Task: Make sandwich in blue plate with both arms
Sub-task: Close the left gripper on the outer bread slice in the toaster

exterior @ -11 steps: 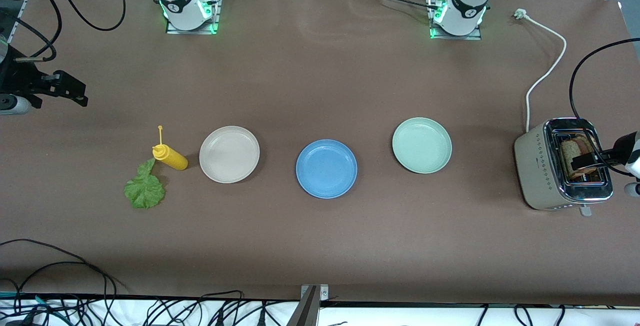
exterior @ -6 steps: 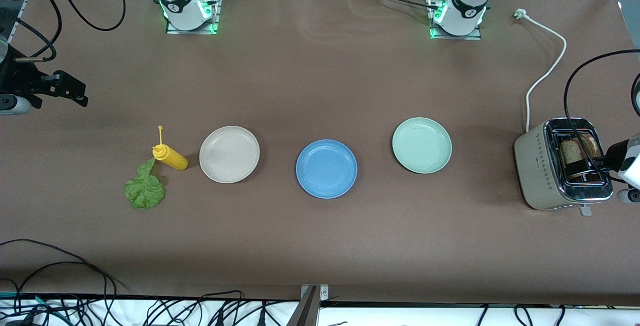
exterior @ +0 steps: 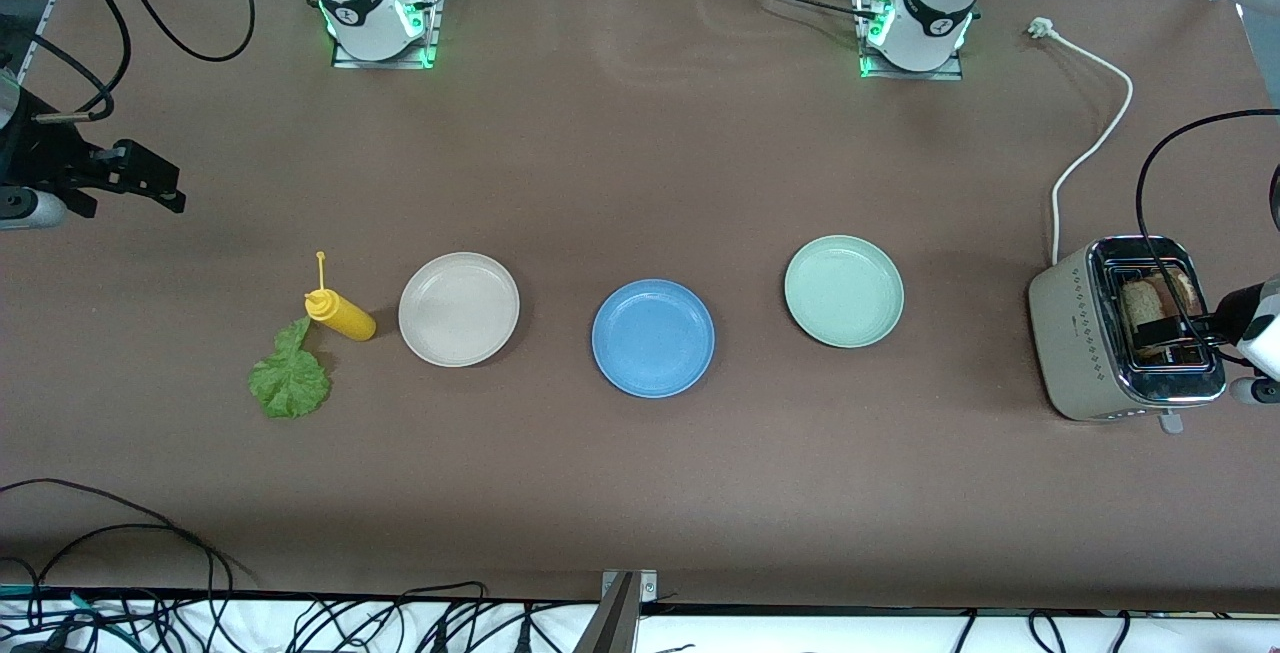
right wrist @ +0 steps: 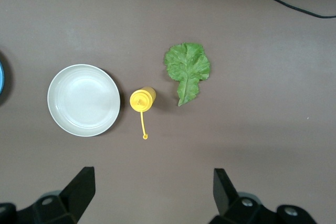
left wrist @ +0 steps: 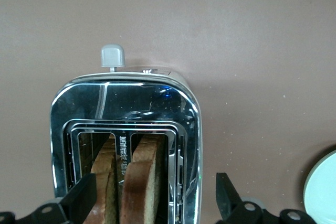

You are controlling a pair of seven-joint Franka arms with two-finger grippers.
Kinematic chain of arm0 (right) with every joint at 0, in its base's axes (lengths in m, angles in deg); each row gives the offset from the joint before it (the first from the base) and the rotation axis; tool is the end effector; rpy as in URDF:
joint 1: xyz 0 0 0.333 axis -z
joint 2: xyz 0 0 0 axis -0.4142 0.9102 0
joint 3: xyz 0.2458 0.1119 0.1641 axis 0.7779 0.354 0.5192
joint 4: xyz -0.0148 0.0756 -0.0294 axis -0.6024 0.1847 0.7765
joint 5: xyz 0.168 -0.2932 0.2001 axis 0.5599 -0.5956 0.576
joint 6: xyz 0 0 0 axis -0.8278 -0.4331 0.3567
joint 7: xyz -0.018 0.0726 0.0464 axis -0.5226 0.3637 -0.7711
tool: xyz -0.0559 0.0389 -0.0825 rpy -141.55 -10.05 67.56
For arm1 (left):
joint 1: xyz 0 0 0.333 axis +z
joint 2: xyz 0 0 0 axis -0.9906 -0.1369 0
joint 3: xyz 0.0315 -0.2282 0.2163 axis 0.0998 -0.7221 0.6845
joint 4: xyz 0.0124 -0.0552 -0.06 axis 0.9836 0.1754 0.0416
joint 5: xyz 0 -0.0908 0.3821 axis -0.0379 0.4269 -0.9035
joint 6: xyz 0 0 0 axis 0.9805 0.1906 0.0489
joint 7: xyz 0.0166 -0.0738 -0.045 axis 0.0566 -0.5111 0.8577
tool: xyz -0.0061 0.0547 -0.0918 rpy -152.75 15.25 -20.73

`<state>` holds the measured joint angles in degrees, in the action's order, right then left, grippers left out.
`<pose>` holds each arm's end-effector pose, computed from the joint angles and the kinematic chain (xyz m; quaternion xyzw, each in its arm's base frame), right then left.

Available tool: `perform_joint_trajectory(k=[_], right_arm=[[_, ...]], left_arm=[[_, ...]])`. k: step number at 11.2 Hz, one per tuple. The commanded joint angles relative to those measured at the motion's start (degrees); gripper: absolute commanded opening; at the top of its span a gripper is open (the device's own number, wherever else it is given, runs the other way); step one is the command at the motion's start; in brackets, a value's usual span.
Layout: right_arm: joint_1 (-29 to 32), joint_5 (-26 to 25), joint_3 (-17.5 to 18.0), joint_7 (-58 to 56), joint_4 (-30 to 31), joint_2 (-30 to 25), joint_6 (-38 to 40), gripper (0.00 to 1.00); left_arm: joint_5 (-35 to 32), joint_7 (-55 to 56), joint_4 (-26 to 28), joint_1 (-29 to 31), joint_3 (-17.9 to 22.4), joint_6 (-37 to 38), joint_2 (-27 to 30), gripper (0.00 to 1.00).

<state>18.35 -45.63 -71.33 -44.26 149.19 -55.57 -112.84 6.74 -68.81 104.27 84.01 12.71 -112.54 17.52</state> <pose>0.5788 0.0033 0.5953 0.9992 0.0378 0.0119 0.0008 0.6686 0.1735 0.3962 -0.9988 -0.0264 0.0392 0.0098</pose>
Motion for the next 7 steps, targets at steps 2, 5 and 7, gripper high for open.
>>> perform_joint_trajectory(k=[2, 5, 7], right_arm=[[0.1, 1.1, 0.0, 0.7, -0.5, -0.5, 0.7, 1.0], [0.2, 1.0, -0.2, 0.3, -0.5, -0.5, 0.8, 1.0], [0.2, 1.1, -0.8, 0.2, -0.5, -0.6, 1.0, 1.0]], left_arm=[[2.1, -2.7, -1.5, 0.6, 0.7, 0.0, -1.8, 1.0], [1.5, -2.7, -1.1, 0.6, 0.8, 0.2, -1.9, 1.0], [1.4, -2.7, -0.7, 0.6, 0.8, 0.9, -2.1, 1.0]])
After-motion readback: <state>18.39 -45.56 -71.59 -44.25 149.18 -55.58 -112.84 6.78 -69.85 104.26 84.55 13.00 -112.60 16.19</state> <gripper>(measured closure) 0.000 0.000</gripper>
